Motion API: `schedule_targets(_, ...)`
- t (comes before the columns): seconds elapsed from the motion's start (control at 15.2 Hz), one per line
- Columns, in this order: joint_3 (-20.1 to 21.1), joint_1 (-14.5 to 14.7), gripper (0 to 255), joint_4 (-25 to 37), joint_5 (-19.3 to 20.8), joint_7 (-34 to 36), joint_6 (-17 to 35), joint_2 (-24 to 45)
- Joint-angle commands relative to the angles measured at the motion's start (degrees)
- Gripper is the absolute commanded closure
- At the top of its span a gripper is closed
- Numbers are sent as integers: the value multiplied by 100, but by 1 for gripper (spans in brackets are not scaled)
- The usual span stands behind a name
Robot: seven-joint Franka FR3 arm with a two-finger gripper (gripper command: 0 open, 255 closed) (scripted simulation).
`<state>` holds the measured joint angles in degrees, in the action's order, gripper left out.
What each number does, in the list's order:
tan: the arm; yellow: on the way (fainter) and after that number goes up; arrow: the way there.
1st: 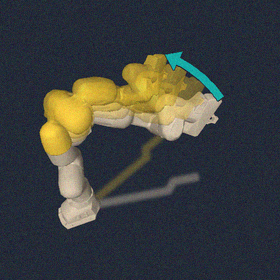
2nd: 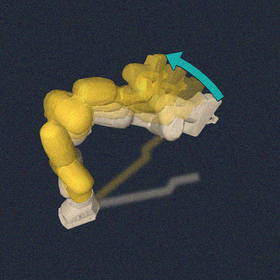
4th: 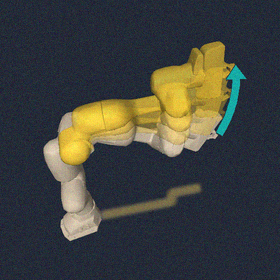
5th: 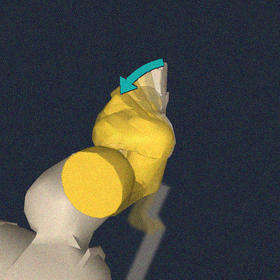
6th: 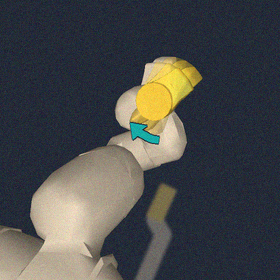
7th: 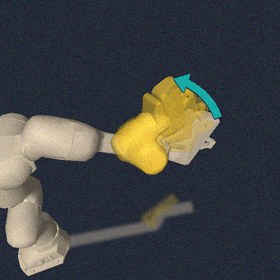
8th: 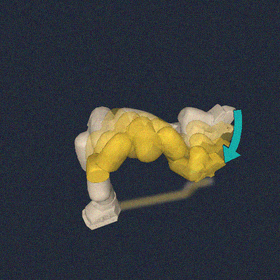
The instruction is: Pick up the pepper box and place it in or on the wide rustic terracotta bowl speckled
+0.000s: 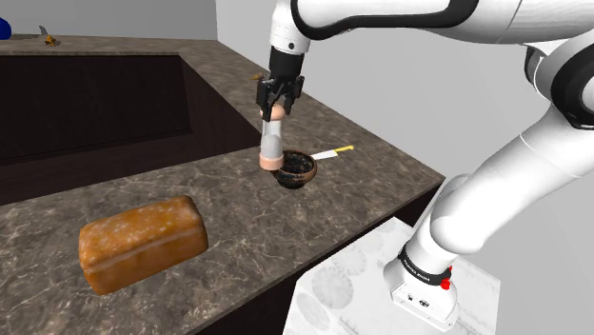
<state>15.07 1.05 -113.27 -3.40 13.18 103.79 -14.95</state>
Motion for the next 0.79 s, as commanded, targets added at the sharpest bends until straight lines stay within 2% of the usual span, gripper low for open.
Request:
schedule_targets(0.0,-182,-100,255,54,12,-279,-111,-48)
schedule_targets(0.73,-1123,-659,255,945,158,-1709,-757,242)
